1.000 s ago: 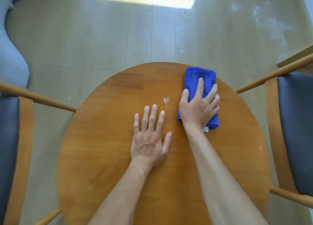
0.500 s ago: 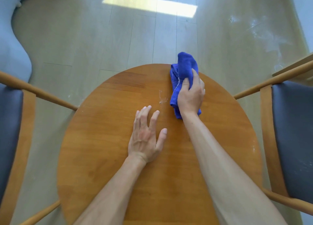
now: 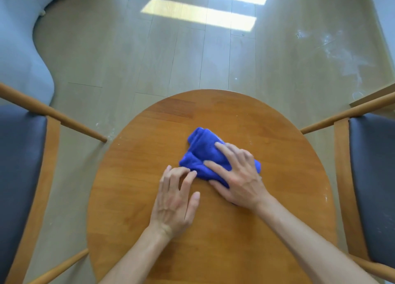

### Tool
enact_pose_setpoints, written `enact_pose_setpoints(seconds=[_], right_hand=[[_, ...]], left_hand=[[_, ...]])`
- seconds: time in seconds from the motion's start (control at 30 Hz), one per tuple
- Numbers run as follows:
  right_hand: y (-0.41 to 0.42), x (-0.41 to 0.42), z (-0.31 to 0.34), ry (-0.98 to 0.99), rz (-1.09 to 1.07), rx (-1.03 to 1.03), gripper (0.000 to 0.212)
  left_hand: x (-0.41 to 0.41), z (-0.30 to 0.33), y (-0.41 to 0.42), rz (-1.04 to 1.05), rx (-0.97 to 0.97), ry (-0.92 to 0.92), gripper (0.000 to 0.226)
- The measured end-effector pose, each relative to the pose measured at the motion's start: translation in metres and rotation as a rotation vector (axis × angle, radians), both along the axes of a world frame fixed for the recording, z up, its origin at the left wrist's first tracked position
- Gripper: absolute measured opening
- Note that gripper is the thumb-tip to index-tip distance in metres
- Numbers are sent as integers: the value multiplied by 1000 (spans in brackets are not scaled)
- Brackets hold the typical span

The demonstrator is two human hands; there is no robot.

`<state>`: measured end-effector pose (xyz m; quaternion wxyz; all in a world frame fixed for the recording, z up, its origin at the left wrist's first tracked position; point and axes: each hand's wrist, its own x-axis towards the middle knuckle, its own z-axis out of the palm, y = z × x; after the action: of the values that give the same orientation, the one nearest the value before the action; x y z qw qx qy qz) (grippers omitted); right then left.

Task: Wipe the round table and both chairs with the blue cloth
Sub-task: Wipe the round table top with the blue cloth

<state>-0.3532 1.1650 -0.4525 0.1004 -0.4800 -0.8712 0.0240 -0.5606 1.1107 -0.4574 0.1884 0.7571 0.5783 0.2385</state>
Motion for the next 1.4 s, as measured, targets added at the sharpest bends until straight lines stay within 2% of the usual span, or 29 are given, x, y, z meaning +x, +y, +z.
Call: enact_pose_setpoints(seconds=[0.07,0.2,0.27,0.37,0.47,0.57,0.67,0.77,0.87,0.93,1.0,1.17,1.27,1.33,1.4], right_hand=[[9,20,0,-35,-166,6,43],[50,2,-3,14,-721,-47,66],[66,-23,-7,-3,-840,-72,71],[86,-59,-11,-13,-797,-67,66],[100,-107,-10,-7,-633,-71,62],[101,-154,-5,2,-349,-112,60],[87,-189,-1,46,6,-177,60],[72,-205,-1,-52,339,-191,55],[82,-188,2,-80,513,-180,48],[92,-164,5,-35,510,-178,45],[99,-127,6,17,374,-172,44],[65,-11,3,66,-191,-22,43],[2,9,-2,88,-492,41,42],[-49,4,-6,106,-457,44,41],[-101,4,-7,116,-258,1,40]], left_hand=[[-9,-6,-6,-4,-16,64,44],[-6,-13,-6,-23,-19,222,43],[-4,-15,-7,-34,-22,277,43],[-3,-15,-8,-61,-38,314,44],[-3,-16,-7,-68,-30,301,43],[-3,-14,-7,-49,-41,305,46],[-4,-14,-7,-92,-116,384,60],[-6,-15,-6,-144,-154,464,59],[-4,-12,-5,-55,-118,369,52],[-3,-11,-5,-34,-76,320,47],[-4,-11,-5,-47,-50,315,46],[-3,-9,-4,-55,-48,326,44],[-3,-8,-4,-54,-66,350,45],[-3,-7,-4,-54,-75,355,45],[-4,-6,-4,-55,-81,344,44]])
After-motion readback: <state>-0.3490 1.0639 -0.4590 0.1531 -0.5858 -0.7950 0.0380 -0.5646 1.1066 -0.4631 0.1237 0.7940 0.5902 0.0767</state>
